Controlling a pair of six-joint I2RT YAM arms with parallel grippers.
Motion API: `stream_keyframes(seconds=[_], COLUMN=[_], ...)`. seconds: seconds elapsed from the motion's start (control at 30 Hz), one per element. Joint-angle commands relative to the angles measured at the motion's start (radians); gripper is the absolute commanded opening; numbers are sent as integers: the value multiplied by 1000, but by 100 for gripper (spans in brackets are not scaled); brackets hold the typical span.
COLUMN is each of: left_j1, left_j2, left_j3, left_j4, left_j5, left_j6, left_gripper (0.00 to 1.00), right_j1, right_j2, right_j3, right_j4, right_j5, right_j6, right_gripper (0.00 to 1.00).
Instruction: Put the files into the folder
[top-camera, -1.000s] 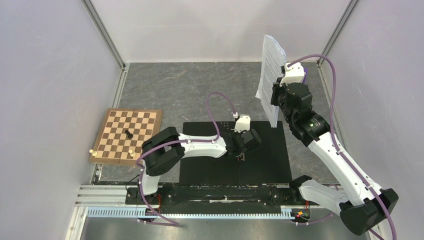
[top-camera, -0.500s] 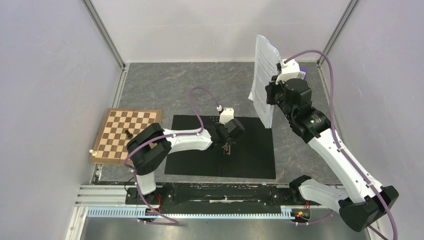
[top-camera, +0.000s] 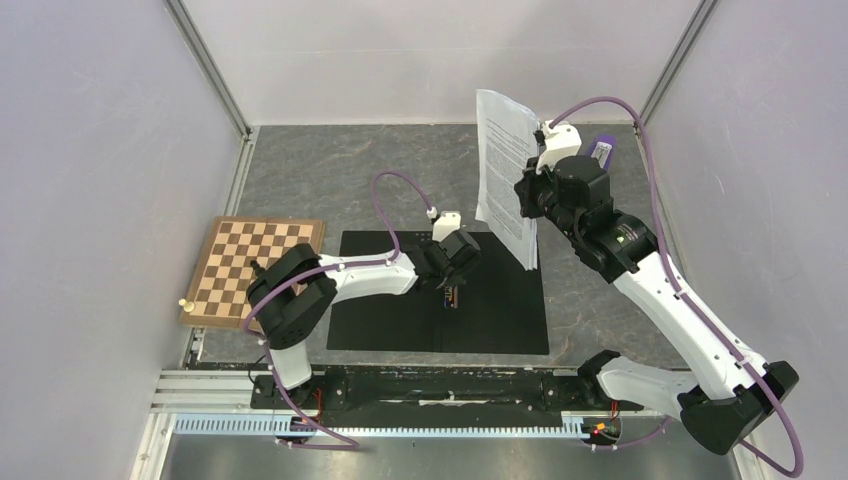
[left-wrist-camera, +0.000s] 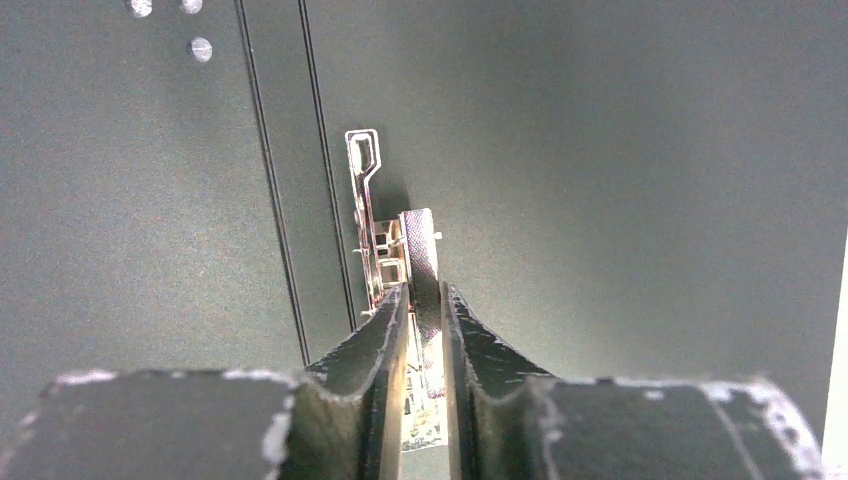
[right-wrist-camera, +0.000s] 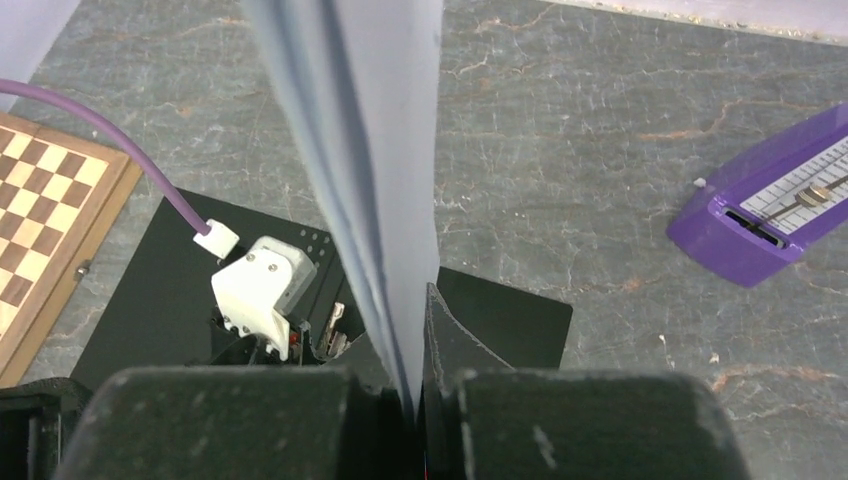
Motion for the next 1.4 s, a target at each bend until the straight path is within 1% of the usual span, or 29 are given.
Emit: stream_keyframes(seconds=[0.0, 0.37, 0.53, 0.67, 0.73, 0.8, 0.83, 0.9, 0.93, 0.97, 1.0, 1.03, 1.07, 1.17, 1.23, 1.27, 1.3, 1.37], left_j1=[10, 11, 12, 34, 79, 145, 170, 209, 224, 236, 241, 247, 249, 253, 253, 253, 253, 253], left_j2=[-30, -73, -77, -102, -132, -179, -204, -244, -262, -272, -281, -290, -293, -287, -285, -288, -291, -296], left_j3=[11, 52, 75, 66, 45, -4, -29, -59, -65, -72, -77, -84, -92, -104, -114, -123, -137, -165], left_j4=[-15, -22, -34, -42, -51, -27, -12, -3, -3, -3, -1, 4, 11, 14, 12, 15, 19, 36], left_j5=[15, 46, 57, 63, 83, 133, 150, 162, 166, 171, 172, 175, 176, 191, 202, 207, 210, 219], left_j6=[45, 81, 97, 95, 81, 71, 71, 74, 75, 75, 74, 71, 69, 63, 61, 58, 53, 38], left_gripper=[25, 37, 40, 41, 40, 40, 40, 40, 40, 40, 40, 40, 40, 40, 40, 40, 40, 40], right_j1=[5, 7, 8, 8, 7, 7, 8, 8, 8, 8, 9, 9, 7, -26, -36, -39, -43, -48], right_j2=[-5, -6, -13, -14, -22, -38, -42, -48, -56, -73, -100, -127, -149, -136, -126, -118, -105, -72], right_j3=[29, 35, 32, 55, 91, 128, 151, 182, 174, 132, 78, -12, -98, -340, -438, -479, -517, -574], right_j4=[-34, -128, -147, -181, -222, -269, -290, -310, -297, -256, -207, -149, -108, -122, -161, -167, -163, -127], right_j5=[16, 43, 52, 27, -38, -138, -195, -362, -467, -562, -627, -654, -643, -538, -247, -128, -39, 1], right_j6=[13, 12, 12, 11, 2, -2, 5, 47, 77, 119, 168, 203, 235, 231, 187, 172, 164, 167], right_gripper=[0, 0, 0, 0, 0, 0, 0, 0, 0, 0, 0, 0, 0, 0, 0, 0, 0, 0])
